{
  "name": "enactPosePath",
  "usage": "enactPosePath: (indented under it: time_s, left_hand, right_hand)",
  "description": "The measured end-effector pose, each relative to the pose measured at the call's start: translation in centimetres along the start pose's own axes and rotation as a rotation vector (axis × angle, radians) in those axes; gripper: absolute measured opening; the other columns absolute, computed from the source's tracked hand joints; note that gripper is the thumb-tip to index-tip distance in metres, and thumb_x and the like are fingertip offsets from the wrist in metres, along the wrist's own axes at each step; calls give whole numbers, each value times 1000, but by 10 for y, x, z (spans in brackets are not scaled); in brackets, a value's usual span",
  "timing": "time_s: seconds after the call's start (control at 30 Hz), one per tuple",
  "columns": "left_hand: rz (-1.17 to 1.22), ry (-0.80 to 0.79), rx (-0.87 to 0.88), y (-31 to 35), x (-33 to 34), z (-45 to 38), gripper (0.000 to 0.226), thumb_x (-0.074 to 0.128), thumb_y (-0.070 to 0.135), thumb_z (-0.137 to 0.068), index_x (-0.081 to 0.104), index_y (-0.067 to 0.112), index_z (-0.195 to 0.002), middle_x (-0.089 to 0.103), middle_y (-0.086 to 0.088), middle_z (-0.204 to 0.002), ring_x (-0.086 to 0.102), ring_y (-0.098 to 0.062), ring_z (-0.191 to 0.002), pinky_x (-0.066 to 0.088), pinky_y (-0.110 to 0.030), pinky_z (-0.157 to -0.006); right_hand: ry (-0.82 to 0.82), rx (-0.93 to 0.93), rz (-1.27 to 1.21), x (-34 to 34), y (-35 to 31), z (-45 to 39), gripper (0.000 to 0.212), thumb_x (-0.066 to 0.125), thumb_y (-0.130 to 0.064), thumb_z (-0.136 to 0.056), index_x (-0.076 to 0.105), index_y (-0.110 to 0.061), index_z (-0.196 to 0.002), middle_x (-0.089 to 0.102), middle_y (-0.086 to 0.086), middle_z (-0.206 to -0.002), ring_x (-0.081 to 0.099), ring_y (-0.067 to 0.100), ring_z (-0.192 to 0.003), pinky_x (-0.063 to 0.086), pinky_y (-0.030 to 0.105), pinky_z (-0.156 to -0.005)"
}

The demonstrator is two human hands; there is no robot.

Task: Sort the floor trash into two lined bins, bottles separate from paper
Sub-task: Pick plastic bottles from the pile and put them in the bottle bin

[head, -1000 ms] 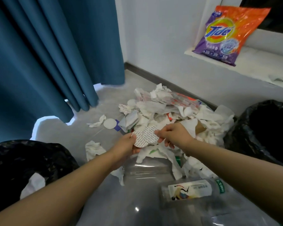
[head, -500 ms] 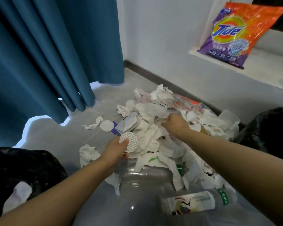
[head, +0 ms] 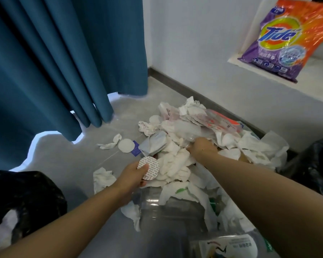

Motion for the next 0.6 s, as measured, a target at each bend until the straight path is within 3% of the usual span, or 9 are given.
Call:
enactPosePath:
  time_s: [0.13,0.23,0.33,0.43,0.5,0.6]
  left_hand:
    - [33,-18,-12,-1,2,2,25,42,21,-101,57,17,-120,67,-1,-105,60,-11,-86,46,-19,-65]
    - [47,-33,-26,1,8,3,24,43,21,-100,57,15,-119,68,-3,-105,60,-11,-86,47,-19,-64]
    - [85,-56,-67,4,17,7,25,43,19,-100,56,10,-120,66,-6,-101,57,-11,-79,46,-18,-57]
    - [144,-99,-114,8,30,15,23,42,14,-100,54,7,-118,65,-5,-90,58,-11,-72,46,-18,-51]
    - [254,-148,-149,14,42,20,21,40,11,-100,54,6,-115,65,-6,-86,59,-12,-69,48,-19,-49]
    - [382,-209,-184,22,56,29,22,39,15,-101,54,4,-113,64,-8,-82,63,-10,-53,47,-18,-42]
  right_hand:
    - [180,-206,103,-24,0,15,24,46,-30,-96,63,-15,-88,65,6,-88,60,25,-83,39,28,-63]
    - [225,-369,-18,-46,8,41,32,52,-32,-93,55,-22,-63,56,0,-66,53,19,-65,40,29,-55]
    - [242,-553,-265,-59,12,71,18,59,-27,-90,71,-19,-79,66,-5,-74,59,13,-67,51,33,-65]
    - [223,-683,-457,-62,7,100,16,66,-21,-86,75,-21,-99,71,-8,-87,61,2,-70,51,21,-70]
    - [273,-859,-325,-60,-6,119,19,63,-22,-86,74,-21,-102,70,-7,-85,58,-1,-67,47,15,-67]
    - [337,-1110,24,-43,-22,141,31,49,-29,-89,71,-18,-107,67,-1,-82,61,12,-66,49,25,-54]
Point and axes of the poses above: each hand's wrist, its own z-axis away from the middle knuckle, its own x-axis out of the palm, y = z × x, the point moved 7 cm from there along -z, towards the middle knuckle
